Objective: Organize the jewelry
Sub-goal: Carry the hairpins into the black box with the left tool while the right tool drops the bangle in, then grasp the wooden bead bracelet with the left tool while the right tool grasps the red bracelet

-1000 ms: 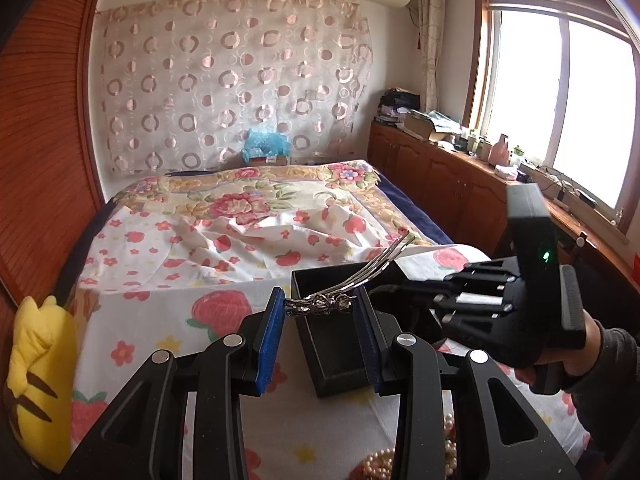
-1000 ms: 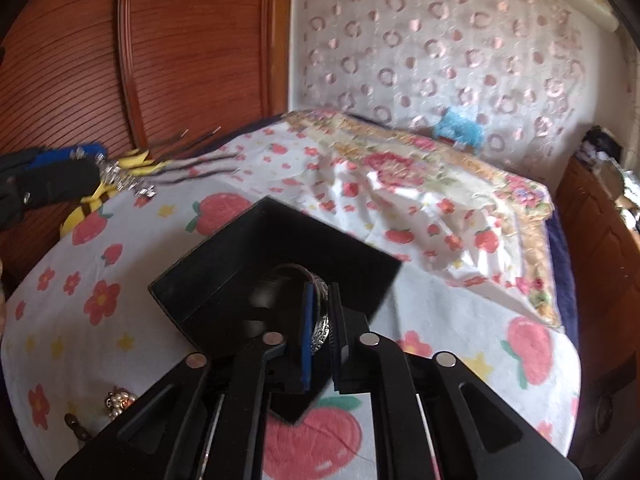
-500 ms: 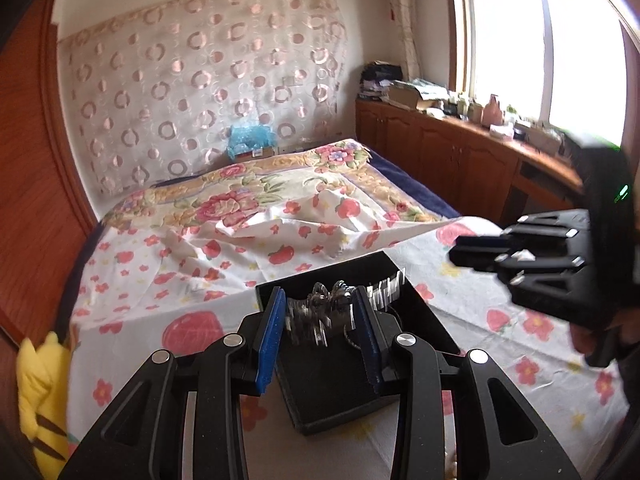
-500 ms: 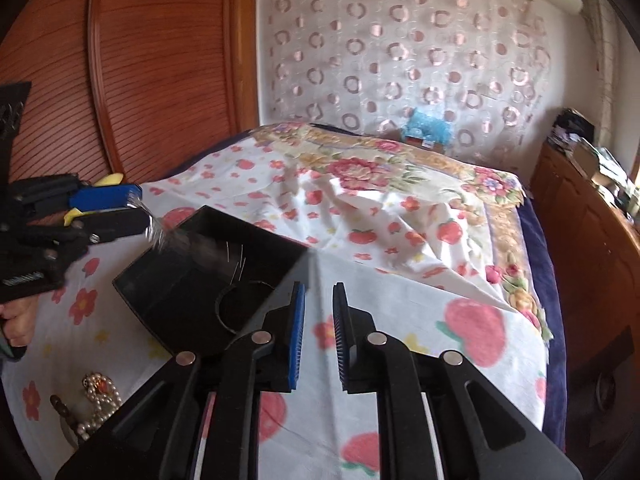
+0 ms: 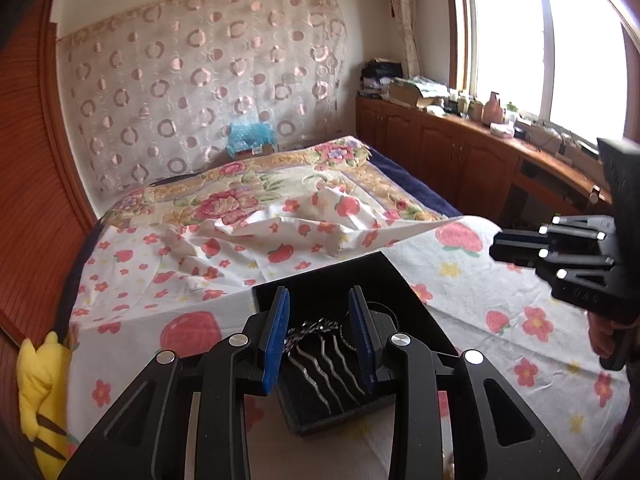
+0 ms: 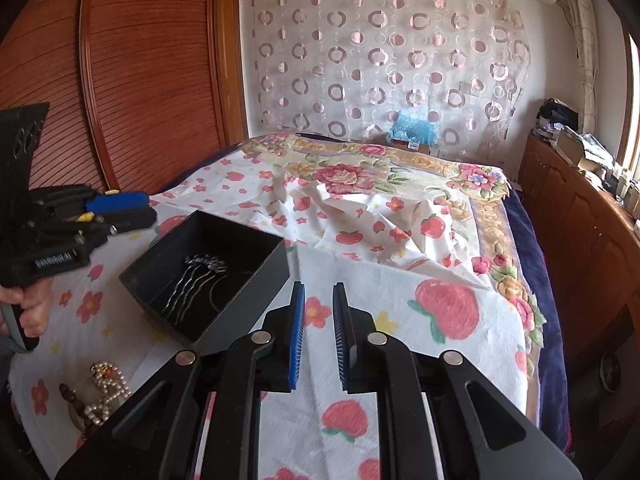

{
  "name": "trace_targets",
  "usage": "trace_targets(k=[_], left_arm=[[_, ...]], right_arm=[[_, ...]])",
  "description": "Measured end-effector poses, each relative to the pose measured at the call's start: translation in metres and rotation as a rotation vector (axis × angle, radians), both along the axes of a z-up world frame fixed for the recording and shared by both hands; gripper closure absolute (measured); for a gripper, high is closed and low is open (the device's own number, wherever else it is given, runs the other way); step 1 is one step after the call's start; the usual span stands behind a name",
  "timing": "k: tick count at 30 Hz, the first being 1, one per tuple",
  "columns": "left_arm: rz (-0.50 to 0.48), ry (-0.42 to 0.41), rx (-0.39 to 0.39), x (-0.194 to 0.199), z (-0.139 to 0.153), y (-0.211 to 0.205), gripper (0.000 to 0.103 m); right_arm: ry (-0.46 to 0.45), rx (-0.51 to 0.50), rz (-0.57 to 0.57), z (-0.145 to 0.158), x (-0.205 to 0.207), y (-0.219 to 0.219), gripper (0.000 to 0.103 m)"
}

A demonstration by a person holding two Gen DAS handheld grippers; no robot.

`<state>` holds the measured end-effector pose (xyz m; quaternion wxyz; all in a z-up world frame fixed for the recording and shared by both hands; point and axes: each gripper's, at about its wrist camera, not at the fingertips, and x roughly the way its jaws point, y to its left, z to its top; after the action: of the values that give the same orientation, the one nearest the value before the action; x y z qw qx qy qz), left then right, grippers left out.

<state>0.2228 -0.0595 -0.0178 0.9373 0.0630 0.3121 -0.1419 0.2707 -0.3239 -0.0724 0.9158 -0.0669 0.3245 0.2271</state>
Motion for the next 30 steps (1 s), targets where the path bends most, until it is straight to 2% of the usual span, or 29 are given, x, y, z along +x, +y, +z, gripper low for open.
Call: trace_targets(k=[5,13,16,18,25,30], left_arm=[[0.028,-0.004,-0.04,-0.03,0.004,0.017,0.073],[0.046,-0.004,-0.046,-0.078,0.0,0.029,0.051],[0.055,-0.005,-0.047,-0.093,-0.002,0.033,0.043],[0.06,-0.009,-0.045,-0.103,-0.003,0.034,0.039],[0.065,0.02,-0.049,-0.129,-0.012,0.041,0.038],[0.041,0.083,-0.041,-0.144,-0.03,0.046,0.038]], right_arm=[[0.017,0.014,0.008,-0.007,-0.022,0.003,0.087],[0.04,0.032,-0.006,-0.013,-0.064,-0.002,0.087],[0.043,0.038,-0.014,-0.014,-0.078,-0.004,0.074],[0.047,0.042,-0.015,-0.016,-0.086,-0.005,0.071],[0.095,0.048,0.019,-0.027,-0.111,-0.003,0.071],[0.166,0.026,0.054,-0.047,-0.116,0.005,0.071]])
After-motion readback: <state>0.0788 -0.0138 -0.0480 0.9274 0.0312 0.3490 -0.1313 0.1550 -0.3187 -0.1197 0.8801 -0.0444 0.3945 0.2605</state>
